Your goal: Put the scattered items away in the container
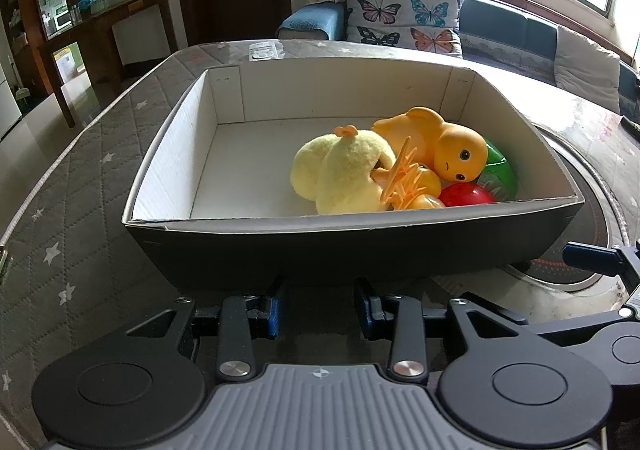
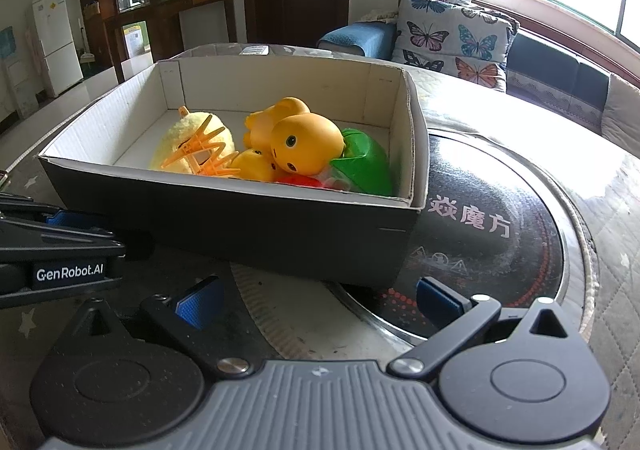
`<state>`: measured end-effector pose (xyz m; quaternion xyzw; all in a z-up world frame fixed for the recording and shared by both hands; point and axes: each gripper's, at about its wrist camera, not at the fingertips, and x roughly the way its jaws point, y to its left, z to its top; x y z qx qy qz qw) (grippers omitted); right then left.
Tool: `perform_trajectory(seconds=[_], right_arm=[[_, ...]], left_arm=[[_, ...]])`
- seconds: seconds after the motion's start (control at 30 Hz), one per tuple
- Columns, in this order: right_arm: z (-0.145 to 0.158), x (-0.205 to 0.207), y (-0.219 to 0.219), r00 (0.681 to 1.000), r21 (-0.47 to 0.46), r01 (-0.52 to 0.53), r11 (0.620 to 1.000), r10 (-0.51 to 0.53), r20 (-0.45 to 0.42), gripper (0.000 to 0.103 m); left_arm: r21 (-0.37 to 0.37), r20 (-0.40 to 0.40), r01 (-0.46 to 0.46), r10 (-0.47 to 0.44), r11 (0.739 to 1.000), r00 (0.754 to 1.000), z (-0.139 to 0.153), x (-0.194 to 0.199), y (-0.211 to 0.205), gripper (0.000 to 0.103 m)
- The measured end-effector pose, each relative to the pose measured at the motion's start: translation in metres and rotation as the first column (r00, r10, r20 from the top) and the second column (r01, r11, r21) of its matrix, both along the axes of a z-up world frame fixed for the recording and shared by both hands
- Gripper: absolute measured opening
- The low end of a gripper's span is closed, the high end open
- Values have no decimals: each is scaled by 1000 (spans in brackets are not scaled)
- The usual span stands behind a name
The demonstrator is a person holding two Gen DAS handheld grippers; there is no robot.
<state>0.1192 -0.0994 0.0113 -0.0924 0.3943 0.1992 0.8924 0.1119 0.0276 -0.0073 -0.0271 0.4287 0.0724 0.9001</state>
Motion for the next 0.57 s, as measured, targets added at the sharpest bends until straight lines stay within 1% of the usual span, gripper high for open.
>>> perform_trajectory(seconds=[0.27, 0.57], right_arm=[[-1, 1, 2, 1000, -3, -3, 1000, 3, -3, 103], [-3, 0, 3, 1000, -6, -4, 1000, 3, -6, 103]], left_arm=[[-14, -3, -8, 8, 1000, 1000, -2, 0, 2, 38], [-8, 2, -10, 10, 1000, 1000, -2, -1, 2, 35]])
